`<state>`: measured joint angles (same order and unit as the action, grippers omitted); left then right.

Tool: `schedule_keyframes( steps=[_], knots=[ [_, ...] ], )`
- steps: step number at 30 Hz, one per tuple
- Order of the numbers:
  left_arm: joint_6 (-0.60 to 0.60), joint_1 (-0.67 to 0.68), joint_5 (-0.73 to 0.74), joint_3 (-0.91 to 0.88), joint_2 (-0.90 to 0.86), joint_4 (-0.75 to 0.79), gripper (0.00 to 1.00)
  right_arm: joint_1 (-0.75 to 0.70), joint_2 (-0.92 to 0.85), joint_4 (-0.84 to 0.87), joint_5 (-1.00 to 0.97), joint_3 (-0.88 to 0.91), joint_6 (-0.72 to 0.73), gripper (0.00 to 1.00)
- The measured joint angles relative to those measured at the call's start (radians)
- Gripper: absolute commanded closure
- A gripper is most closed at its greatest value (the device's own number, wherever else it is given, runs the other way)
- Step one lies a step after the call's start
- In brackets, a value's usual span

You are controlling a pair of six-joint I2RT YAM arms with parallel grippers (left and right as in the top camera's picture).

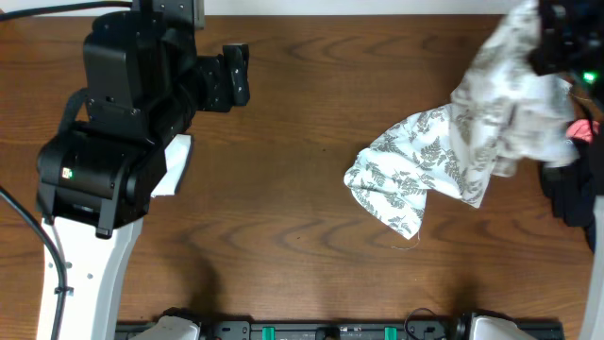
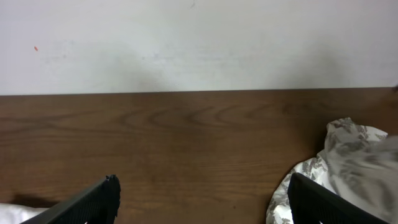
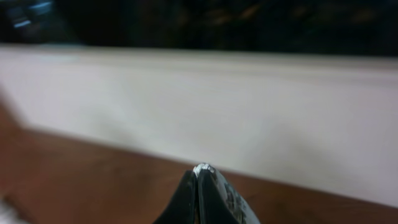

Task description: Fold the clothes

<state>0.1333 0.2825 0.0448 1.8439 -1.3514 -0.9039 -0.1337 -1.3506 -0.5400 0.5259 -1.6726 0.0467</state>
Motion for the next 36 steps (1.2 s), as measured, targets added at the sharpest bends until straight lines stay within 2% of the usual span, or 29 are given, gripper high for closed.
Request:
schedule_keyframes(
  steps=[8,10,15,21,30,36],
  knots=[
    [0.000,0.000,0.000,0.000,-0.001,0.011,0.14,0.248,-0.130,-0.013,0.094,0.000,0.019,0.99],
    [0.000,0.000,0.003,0.000,-0.001,-0.010,0.14,0.330,-0.167,-0.006,0.066,0.000,0.029,0.99],
    [0.000,0.001,0.056,0.000,-0.008,-0.087,0.14,0.422,-0.209,0.033,-0.020,0.001,0.039,0.99],
    [0.001,0.001,0.186,-0.009,-0.076,-0.099,0.14,0.437,-0.211,0.088,-0.074,0.001,0.056,0.99],
    [-0.037,0.053,0.437,-0.021,-0.231,0.032,0.13,0.446,-0.211,0.115,-0.082,0.001,0.083,0.99],
    [-0.084,0.104,0.509,-0.021,-0.283,0.087,0.13,0.463,-0.211,0.123,-0.081,0.001,0.088,0.99]
  ],
)
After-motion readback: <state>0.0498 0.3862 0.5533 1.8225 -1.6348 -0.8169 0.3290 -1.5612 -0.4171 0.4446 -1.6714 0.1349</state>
